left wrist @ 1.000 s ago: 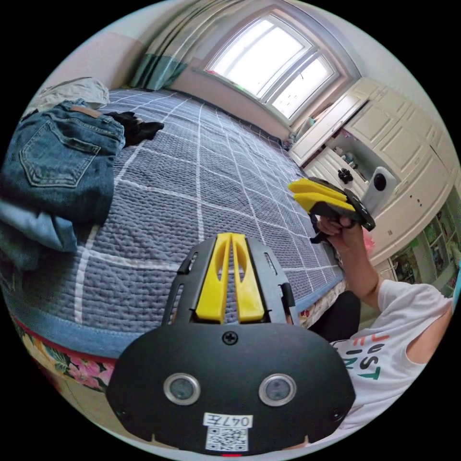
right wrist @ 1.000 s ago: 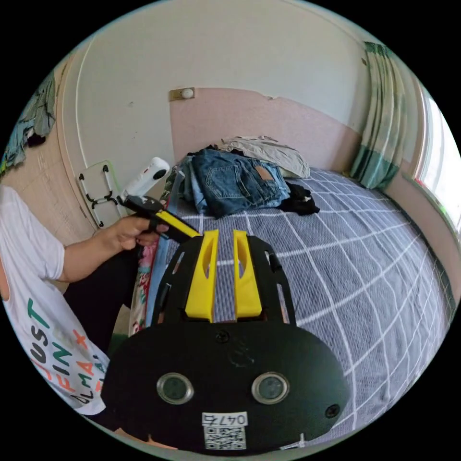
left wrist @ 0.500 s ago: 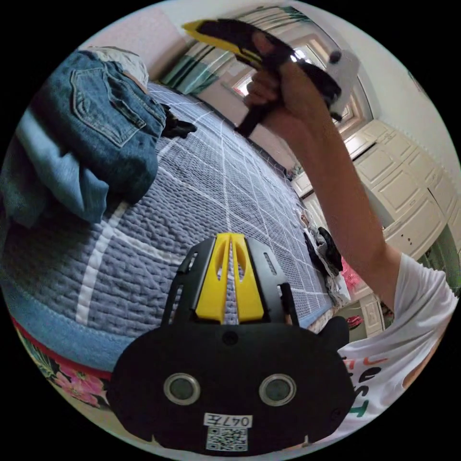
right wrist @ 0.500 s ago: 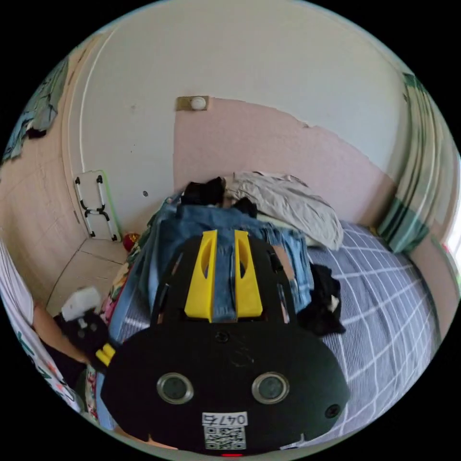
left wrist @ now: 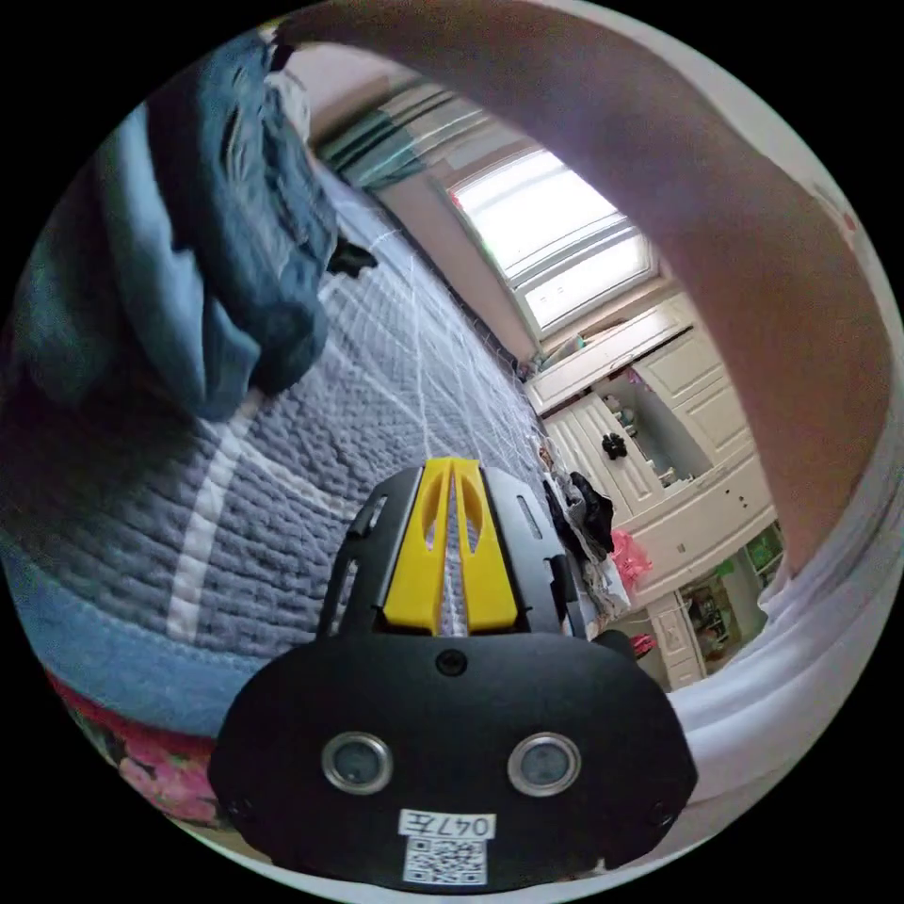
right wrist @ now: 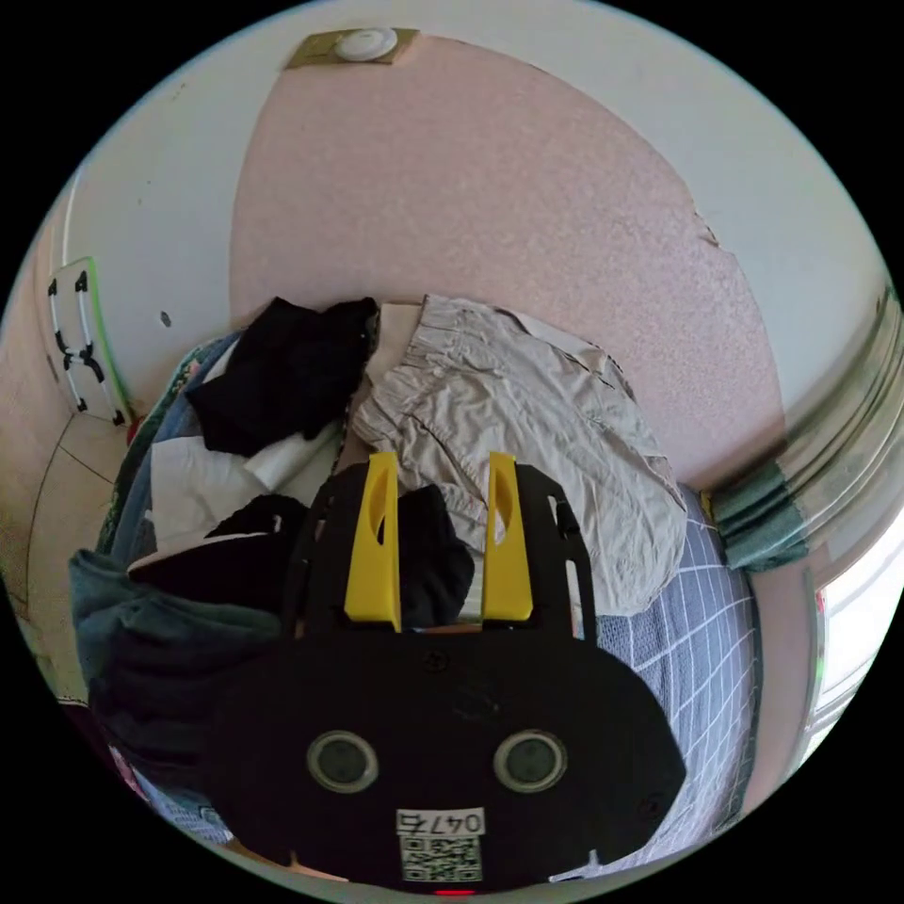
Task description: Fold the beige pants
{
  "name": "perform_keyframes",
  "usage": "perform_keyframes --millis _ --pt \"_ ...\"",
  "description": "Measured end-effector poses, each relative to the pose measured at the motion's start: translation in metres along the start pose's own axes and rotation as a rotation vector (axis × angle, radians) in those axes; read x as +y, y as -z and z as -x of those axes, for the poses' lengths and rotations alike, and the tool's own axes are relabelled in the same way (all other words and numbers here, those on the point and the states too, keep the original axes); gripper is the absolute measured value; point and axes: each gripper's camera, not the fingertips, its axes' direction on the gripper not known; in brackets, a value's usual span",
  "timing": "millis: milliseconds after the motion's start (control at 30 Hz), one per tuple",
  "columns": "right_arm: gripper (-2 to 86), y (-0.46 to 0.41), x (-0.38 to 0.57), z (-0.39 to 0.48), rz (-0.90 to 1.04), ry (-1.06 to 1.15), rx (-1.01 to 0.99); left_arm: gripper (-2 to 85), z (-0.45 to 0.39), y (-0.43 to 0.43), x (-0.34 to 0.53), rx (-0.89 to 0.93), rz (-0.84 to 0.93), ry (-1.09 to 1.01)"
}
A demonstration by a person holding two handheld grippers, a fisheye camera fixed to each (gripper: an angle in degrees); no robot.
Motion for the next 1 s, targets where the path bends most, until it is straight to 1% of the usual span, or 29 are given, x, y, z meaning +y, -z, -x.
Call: perform_keyframes --millis 33,67,100,133,167,233,267,300,333,367,400,433,467,533,600,633,667,700,767,833,900,933,967,1000 --pt "10.1 -0.004 -0.003 0.000 0.010 -0.005 0.010 -1.0 -0.019 0.031 -0.008 -0.032 -0.073 -0.104" --pt "10.4 -0.011 -0.007 -0.001 0.037 -0.008 0.034 -0.9 -0.028 0.050 -0.013 -0.069 -0.114 -0.152" --pt "10.7 -0.016 -0.009 -0.001 0.066 0.007 0.068 -0.9 -0.039 0.088 -0.025 -0.164 -0.189 -0.192" --pt "10.7 -0.017 -0.011 -0.001 0.075 0.015 0.083 -0.8 -0.043 0.126 -0.036 -0.218 -0.256 -0.229" --pt "10.7 -0.017 -0.013 -0.003 0.079 0.015 0.092 -0.8 -0.043 0.144 -0.043 -0.233 -0.282 -0.259" --pt "10.5 -0.016 -0.017 -0.009 0.076 -0.010 0.104 -0.1 -0.029 0.207 -0.080 -0.286 -0.333 -0.308" --pt "10.3 -0.016 -0.019 -0.013 0.080 -0.027 0.104 0.2 -0.024 0.220 -0.092 -0.307 -0.345 -0.308" --pt "10.1 -0.020 -0.021 -0.016 0.104 -0.040 0.084 3.1 -0.014 0.240 -0.119 -0.388 -0.345 -0.305" --pt "9.9 -0.023 -0.022 -0.017 0.121 -0.047 0.069 8.3 -0.004 0.252 -0.149 -0.476 -0.328 -0.287" --pt "9.4 -0.027 -0.023 -0.017 0.140 -0.052 0.045 9.7 0.002 0.257 -0.165 -0.530 -0.317 -0.265" --pt "8.9 -0.028 -0.024 -0.014 0.141 -0.046 0.045 12.6 0.016 0.262 -0.196 -0.622 -0.289 -0.217" --pt "8.2 -0.027 -0.025 -0.012 0.142 -0.039 0.051 13.2 0.035 0.265 -0.225 -0.672 -0.263 -0.138" --pt "6.8 -0.026 -0.027 -0.008 0.146 -0.022 0.061 13.5 0.045 0.266 -0.236 -0.668 -0.265 -0.112" --pt "2.3 -0.022 -0.027 -0.004 0.144 0.005 0.037 12.8 0.077 0.261 -0.271 -0.601 -0.288 -0.024" --pt "0.4 -0.011 -0.025 0.003 0.136 0.033 0.113 11.2 0.096 0.246 -0.288 -0.608 -0.222 0.067" --pt "0.2 -0.007 -0.024 0.006 0.126 0.045 0.126 10.4 0.102 0.233 -0.294 -0.616 -0.168 0.093" --pt "0.0 0.001 -0.021 0.009 0.112 0.054 0.135 9.5 0.103 0.227 -0.294 -0.628 -0.156 0.097" --pt "-0.2 0.014 -0.016 0.011 0.076 0.054 0.142 7.7 0.097 0.222 -0.290 -0.657 -0.192 0.078" --pt "-0.3 0.038 -0.008 0.007 0.011 0.029 0.149 6.4 0.081 0.219 -0.279 -0.642 -0.256 0.037" --pt "-0.3 0.067 0.002 0.002 -0.049 0.001 0.187 4.3 0.059 0.215 -0.271 -0.572 -0.313 0.002" --pt "-0.3 0.110 0.015 -0.005 -0.107 -0.036 0.212 3.4 0.037 0.206 -0.271 -0.509 -0.325 -0.021" --pt "-0.3 0.123 0.019 -0.006 -0.126 -0.046 0.216 4.0 0.016 0.197 -0.272 -0.468 -0.332 -0.059" --pt "-0.3 0.152 0.028 -0.007 -0.171 -0.050 0.205 6.7 0.003 0.191 -0.273 -0.457 -0.329 -0.085" --pt "-0.3 0.182 0.039 -0.005 -0.198 -0.045 0.190 12.3 -0.025 0.178 -0.275 -0.463 -0.305 -0.141"
